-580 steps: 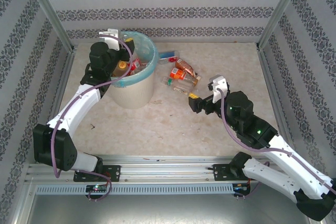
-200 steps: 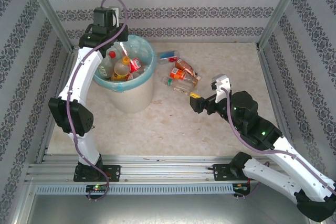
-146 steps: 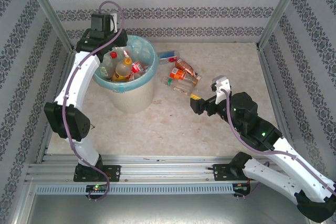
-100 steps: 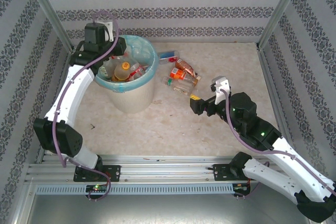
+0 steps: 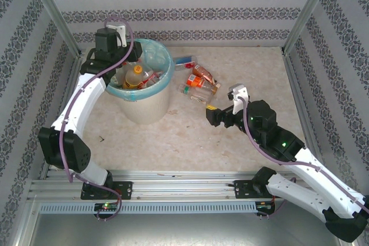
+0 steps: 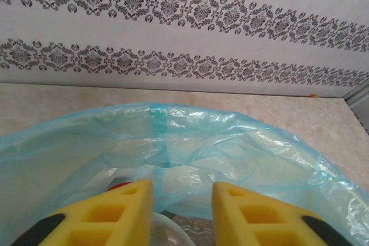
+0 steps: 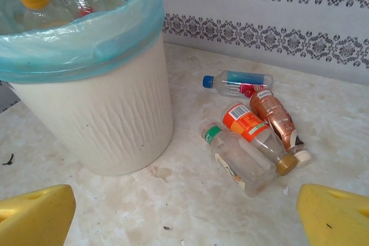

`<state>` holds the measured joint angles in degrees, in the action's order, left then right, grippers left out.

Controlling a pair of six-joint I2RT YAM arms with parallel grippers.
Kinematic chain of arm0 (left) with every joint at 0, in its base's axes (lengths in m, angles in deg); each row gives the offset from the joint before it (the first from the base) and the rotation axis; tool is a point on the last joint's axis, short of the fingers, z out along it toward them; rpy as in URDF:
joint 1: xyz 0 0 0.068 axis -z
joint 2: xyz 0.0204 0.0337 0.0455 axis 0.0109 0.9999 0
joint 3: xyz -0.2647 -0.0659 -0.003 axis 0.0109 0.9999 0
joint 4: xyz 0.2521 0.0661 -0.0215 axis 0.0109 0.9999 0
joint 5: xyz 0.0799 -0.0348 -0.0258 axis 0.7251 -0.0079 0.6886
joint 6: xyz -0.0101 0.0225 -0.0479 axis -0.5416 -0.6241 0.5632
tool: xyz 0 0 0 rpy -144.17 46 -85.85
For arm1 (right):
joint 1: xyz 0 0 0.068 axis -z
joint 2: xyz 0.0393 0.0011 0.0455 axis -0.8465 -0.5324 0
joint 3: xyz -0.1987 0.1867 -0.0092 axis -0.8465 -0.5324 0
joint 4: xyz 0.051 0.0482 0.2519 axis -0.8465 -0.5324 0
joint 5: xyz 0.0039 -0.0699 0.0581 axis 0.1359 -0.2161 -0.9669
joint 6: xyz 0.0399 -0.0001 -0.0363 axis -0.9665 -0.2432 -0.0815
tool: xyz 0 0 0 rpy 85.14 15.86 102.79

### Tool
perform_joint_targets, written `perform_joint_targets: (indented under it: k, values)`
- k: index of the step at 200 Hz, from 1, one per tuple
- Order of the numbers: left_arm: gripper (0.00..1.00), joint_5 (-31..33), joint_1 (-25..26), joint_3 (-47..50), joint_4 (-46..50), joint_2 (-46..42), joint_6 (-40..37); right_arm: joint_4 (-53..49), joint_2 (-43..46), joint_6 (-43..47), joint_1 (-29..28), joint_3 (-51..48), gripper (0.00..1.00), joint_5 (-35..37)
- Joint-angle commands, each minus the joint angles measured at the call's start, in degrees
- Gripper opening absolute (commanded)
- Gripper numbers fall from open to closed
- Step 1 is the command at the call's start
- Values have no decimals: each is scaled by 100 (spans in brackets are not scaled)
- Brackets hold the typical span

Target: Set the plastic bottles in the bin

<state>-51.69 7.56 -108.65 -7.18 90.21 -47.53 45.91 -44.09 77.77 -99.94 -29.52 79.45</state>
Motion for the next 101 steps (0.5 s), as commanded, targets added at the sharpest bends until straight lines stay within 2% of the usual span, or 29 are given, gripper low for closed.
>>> perform_joint_targets:
  k: [1,29,54,76,101]
  values:
    - [44,-86,45,-299,914,218,-3,65,-129,-88,70,164,98,-33]
    - [62,-16,44,-1013,935,107,16,9,-405,-36,68,380,98,-7]
    - [68,195,47,-1113,706,-365,-21,-31,-718,74,72,521,98,51]
    - [69,251,60,-373,39,-1101,-77,-231,-1226,128,210,743,98,120]
    - [67,-281,297,875,-857,-1984,-468,-477,-2075,127,756,1092,98,-369]
